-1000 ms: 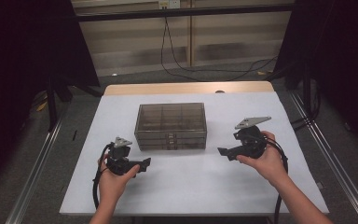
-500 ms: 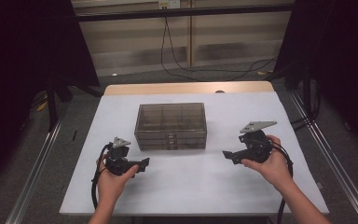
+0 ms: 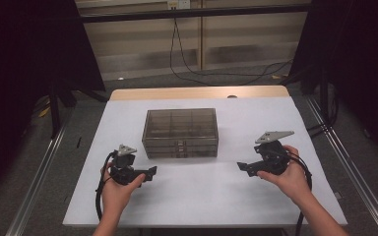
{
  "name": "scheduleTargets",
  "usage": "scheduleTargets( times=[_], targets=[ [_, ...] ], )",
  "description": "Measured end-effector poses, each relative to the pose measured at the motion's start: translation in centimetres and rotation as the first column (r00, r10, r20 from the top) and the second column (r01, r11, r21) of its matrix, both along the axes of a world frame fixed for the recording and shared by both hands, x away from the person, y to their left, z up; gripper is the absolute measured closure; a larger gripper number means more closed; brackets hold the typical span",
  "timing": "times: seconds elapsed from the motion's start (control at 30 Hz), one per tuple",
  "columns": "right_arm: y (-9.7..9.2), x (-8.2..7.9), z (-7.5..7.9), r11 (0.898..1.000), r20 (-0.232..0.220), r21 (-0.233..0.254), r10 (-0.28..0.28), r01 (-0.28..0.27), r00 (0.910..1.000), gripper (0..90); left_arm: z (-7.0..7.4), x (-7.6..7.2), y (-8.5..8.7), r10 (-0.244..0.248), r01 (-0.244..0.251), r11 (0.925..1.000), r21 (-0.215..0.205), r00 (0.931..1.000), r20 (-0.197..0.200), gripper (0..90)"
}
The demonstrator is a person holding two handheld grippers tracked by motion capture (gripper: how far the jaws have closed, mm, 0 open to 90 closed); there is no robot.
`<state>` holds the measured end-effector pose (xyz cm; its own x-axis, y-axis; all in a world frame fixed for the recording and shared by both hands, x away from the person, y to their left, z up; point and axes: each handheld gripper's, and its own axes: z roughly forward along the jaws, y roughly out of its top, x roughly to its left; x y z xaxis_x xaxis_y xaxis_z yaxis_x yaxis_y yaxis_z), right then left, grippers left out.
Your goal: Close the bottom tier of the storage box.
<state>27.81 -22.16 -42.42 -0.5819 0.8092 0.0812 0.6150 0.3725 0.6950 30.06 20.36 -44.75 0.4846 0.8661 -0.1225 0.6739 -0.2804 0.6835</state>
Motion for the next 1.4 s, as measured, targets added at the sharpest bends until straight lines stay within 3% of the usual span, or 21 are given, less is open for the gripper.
scheduleTargets(
  times=[0.7, 1.07, 1.4],
  targets=[
    [-1.3, -1.4, -1.3, 1.0, -0.004, 0.002, -0.018, 0.018, 0.9998, 12.9, -0.1, -0.1, 0.1, 0.005, -0.005, 1.0, -0.005, 1.0, 0.004, 6.3],
    [-1.9, -1.8, -2.3, 0.998, -0.005, 0.036, -0.046, 0.046, 0.9989, 12.4, -0.2, -0.1, 0.3, -0.001, 0.001, 1.0, 0.006, 1.0, 0.004, 6.3],
    [-2.1, -1.8, -2.3, 0.998, 0.008, 0.027, -0.054, 0.054, 0.9985, 11.7, -0.6, -0.2, 0.4, -0.008, 0.008, 0.9999, 0.012, 0.9999, 0.01, 5.2]
  ],
)
